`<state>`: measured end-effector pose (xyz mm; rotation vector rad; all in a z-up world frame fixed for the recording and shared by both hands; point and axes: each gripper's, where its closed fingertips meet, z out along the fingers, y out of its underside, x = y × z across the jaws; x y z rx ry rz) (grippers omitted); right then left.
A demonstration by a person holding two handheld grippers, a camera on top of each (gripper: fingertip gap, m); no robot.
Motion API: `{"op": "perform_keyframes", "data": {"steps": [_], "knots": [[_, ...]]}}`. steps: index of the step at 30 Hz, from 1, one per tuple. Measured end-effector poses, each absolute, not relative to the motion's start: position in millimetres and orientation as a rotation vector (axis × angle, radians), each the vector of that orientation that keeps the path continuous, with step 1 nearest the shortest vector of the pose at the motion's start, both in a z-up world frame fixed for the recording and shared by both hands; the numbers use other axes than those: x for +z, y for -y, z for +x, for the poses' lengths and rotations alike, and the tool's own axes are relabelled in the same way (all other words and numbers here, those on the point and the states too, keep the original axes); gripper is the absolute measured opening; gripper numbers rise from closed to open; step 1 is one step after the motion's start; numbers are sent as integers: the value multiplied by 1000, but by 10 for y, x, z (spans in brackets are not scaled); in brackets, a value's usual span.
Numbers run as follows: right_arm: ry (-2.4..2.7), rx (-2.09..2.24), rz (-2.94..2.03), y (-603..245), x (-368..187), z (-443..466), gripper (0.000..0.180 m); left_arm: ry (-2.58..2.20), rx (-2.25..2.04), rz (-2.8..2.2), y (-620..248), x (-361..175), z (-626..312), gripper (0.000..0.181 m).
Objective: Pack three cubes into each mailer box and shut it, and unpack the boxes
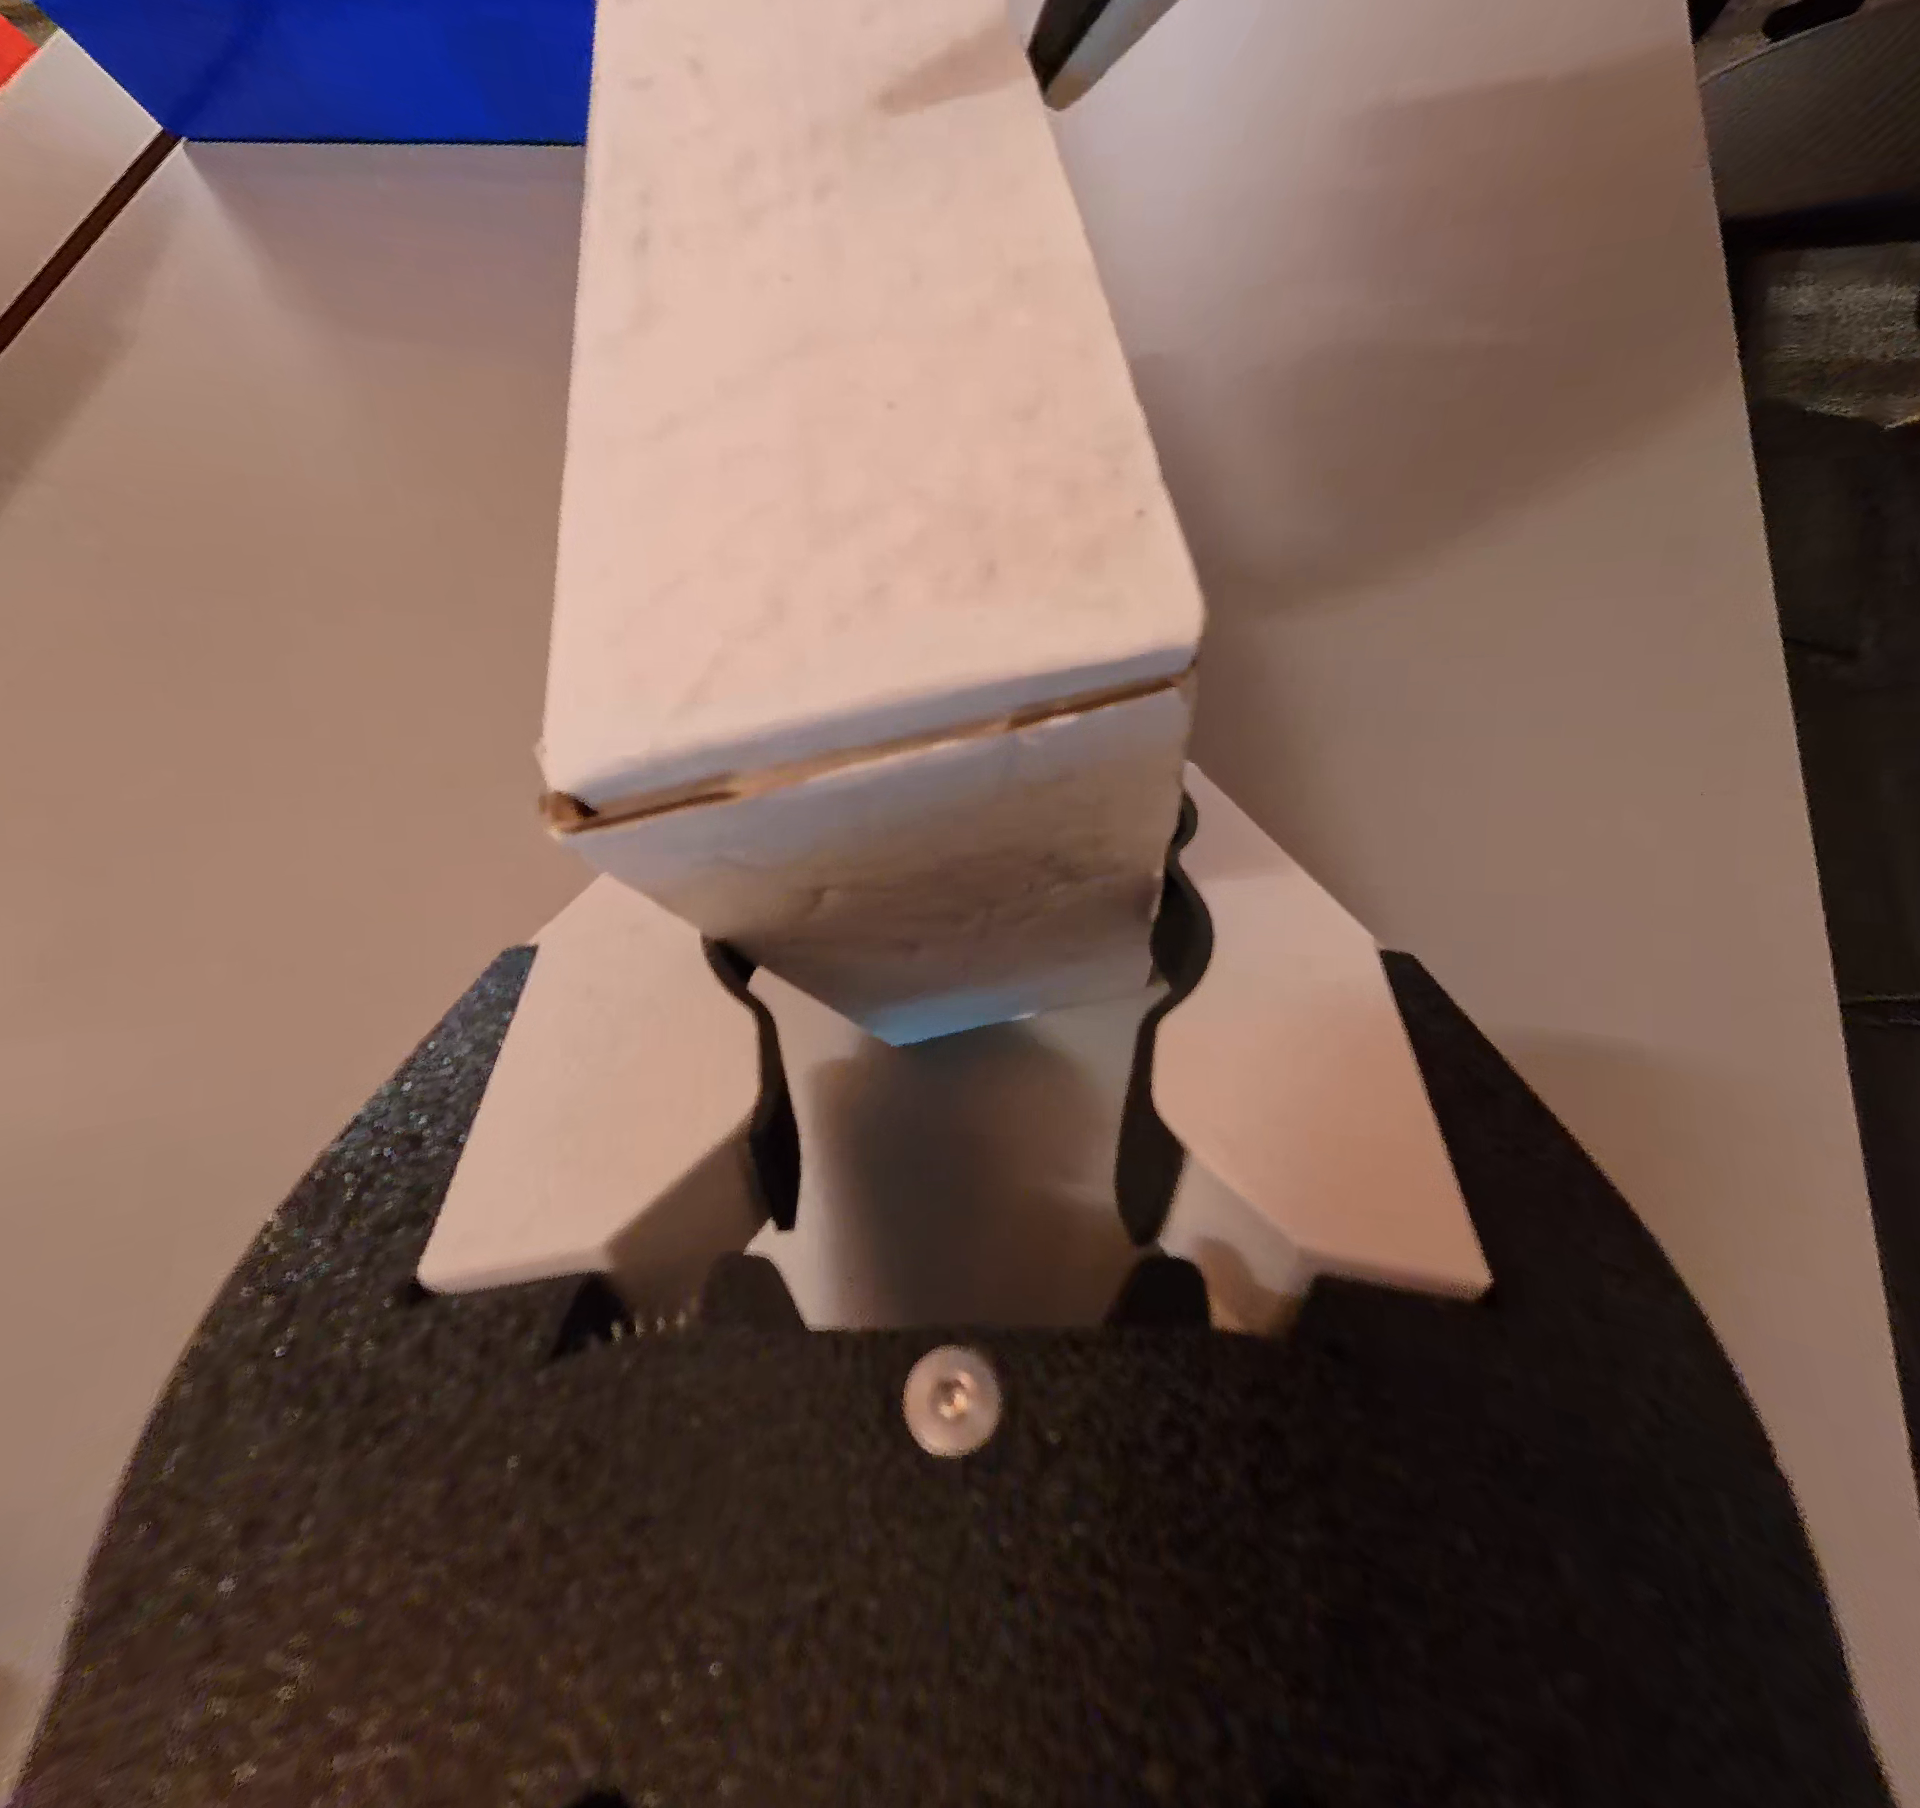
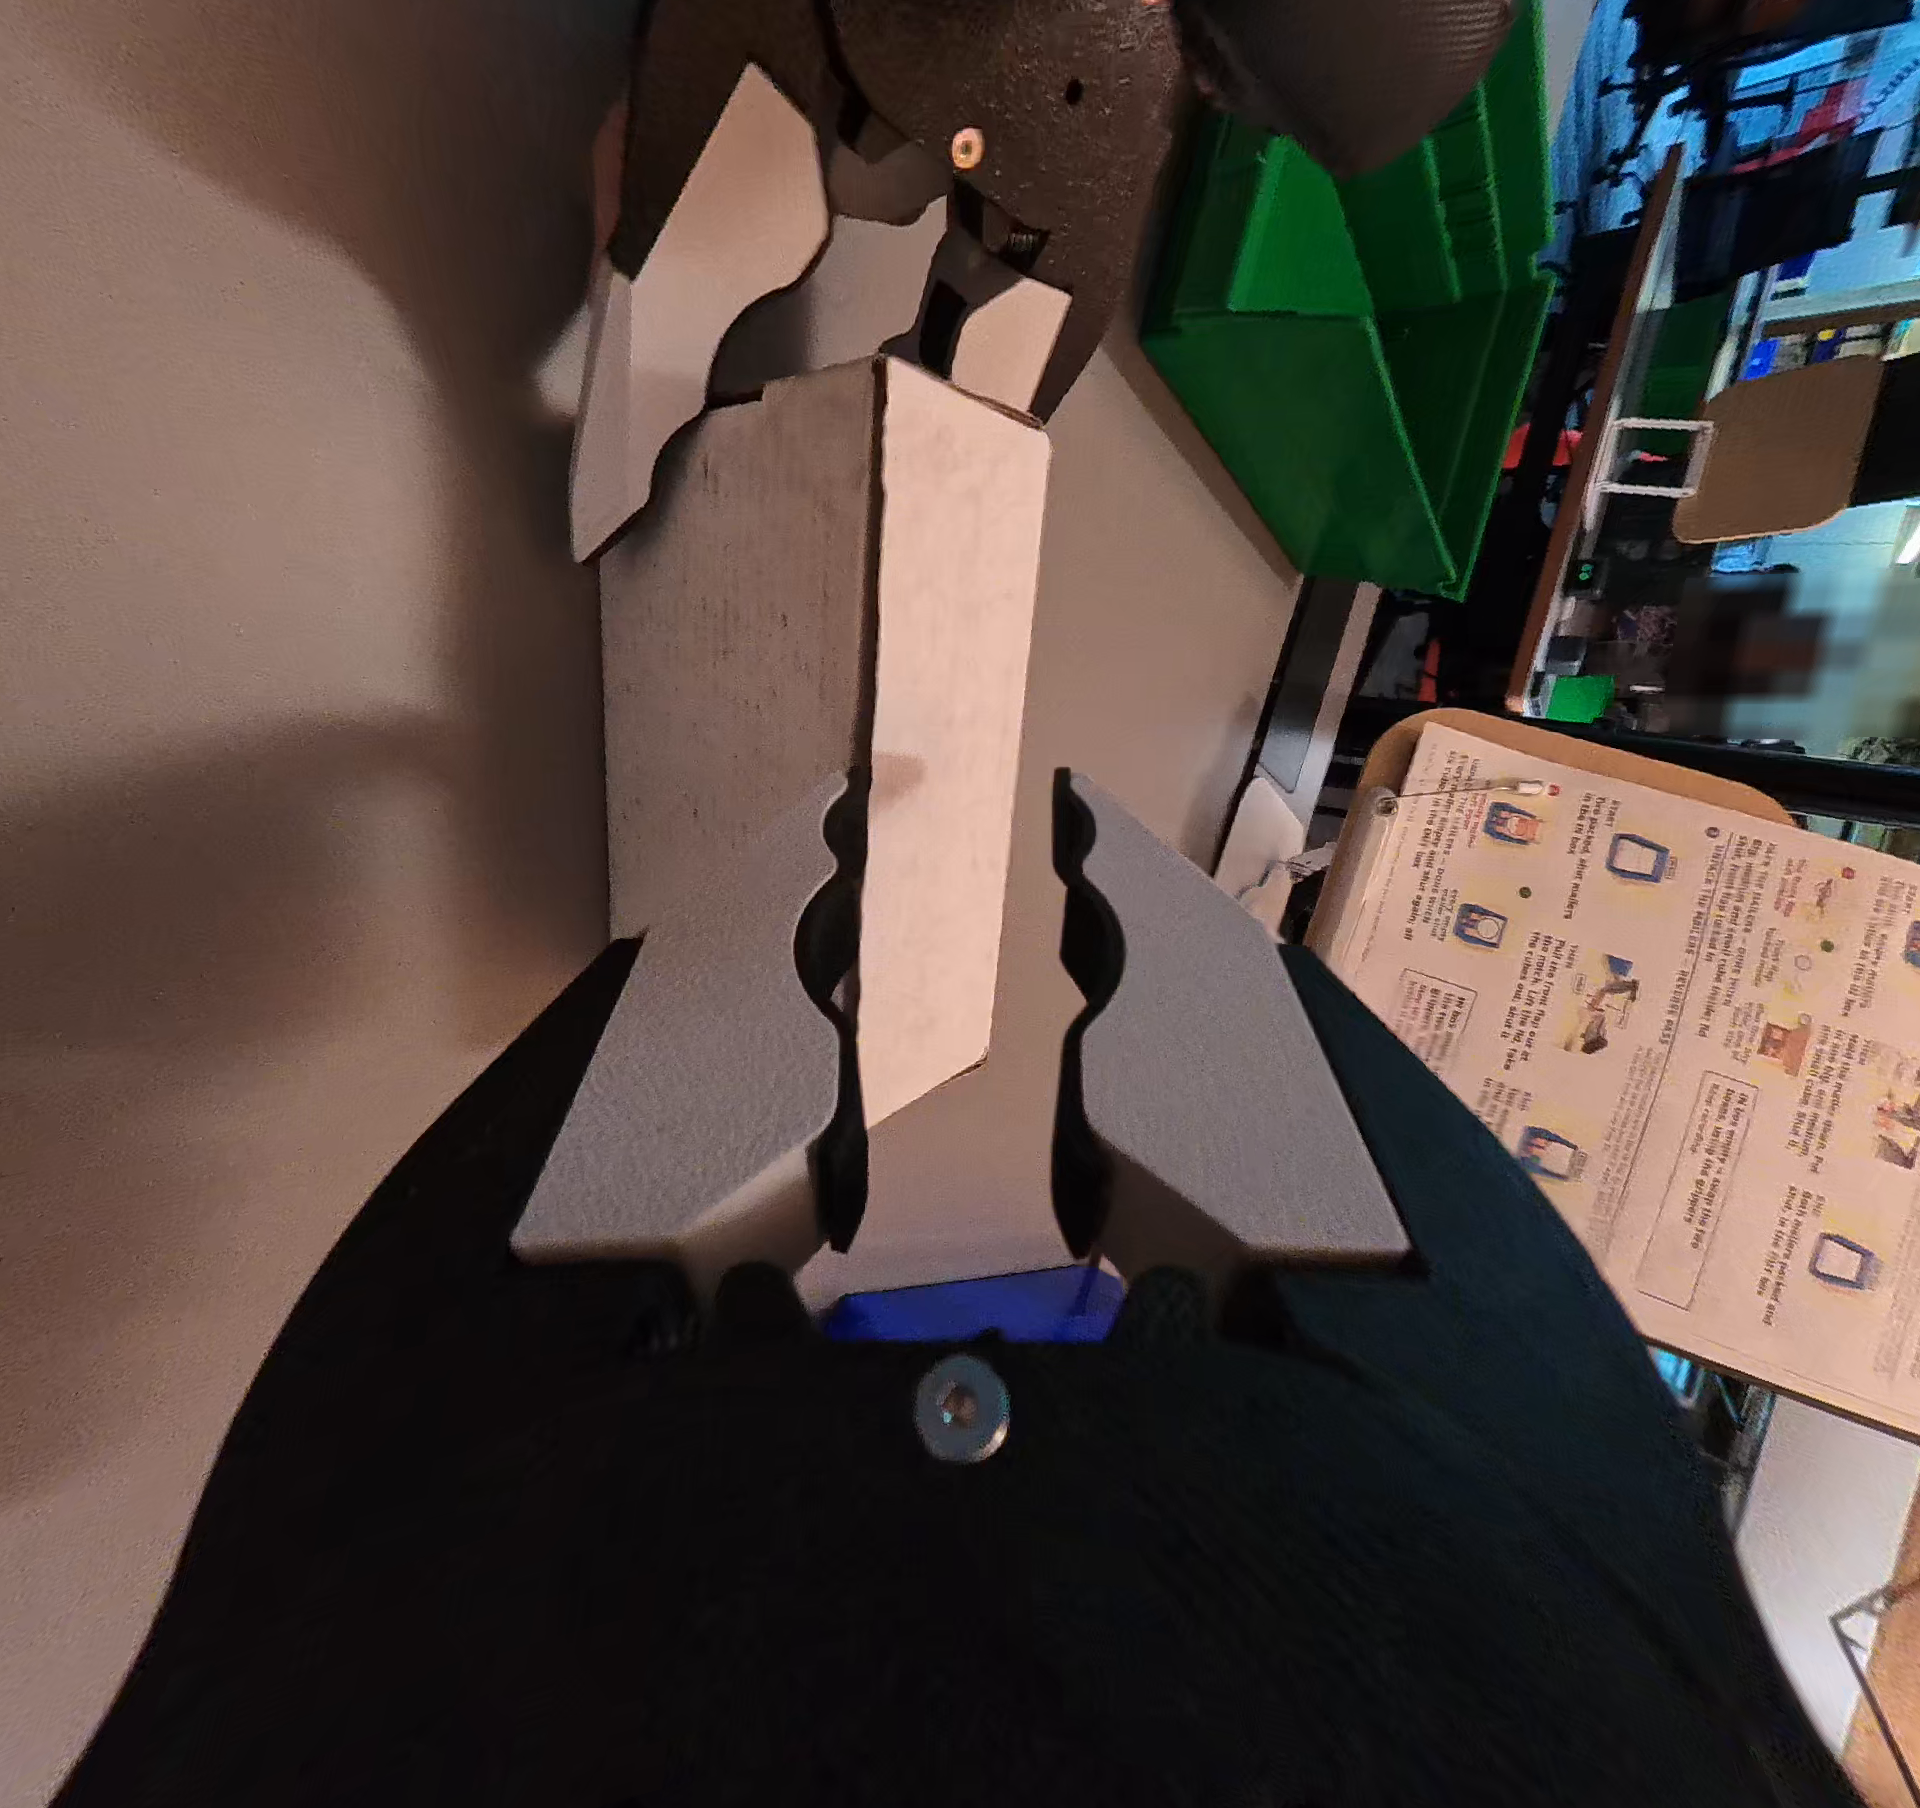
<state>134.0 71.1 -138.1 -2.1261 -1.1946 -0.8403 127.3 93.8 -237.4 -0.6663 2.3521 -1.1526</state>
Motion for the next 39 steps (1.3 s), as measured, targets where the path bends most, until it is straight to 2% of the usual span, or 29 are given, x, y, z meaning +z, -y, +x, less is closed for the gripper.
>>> {"op": "perform_keyframes", "data": {"steps": [2,5,12,14,16,22,26,32,37,39], "knots": [[1242,-836,-2136,-688,-1433,1331,24,-2358,-1160,-673,-938,-2376,1274,72],[1252,-931,-2062,-734,-1352,1356,43,-2365,-1167,-673,-936,-2377,1272,71],[1278,-1110,-1917,-760,-1284,1364,49,-2363,-1159,-665,-935,-2380,1272,70],[1277,-1131,-1899,-758,-1316,1366,42,-2361,-1158,-669,-937,-2379,1275,70],[1229,-1173,-1870,-775,-1286,1393,47,-2357,-1155,-673,-940,-2380,1278,70],[1300,-1217,-1838,-766,-1434,1387,13,-2357,-1158,-681,-943,-2377,1283,69],[1305,-1259,-1834,-776,-1475,1412,1,-2352,-1157,-691,-950,-2375,1293,70],[896,-1102,-1892,-835,-1221,1493,2,-2344,-1138,-678,-934,-2380,1300,69],[1175,-1263,-1876,-831,-1241,1505,6,-2344,-1141,-674,-934,-2377,1299,69],[1219,-1315,-1893,-789,-1273,1605,15,-2340,-1140,-669,-935,-2375,1302,70]]}}
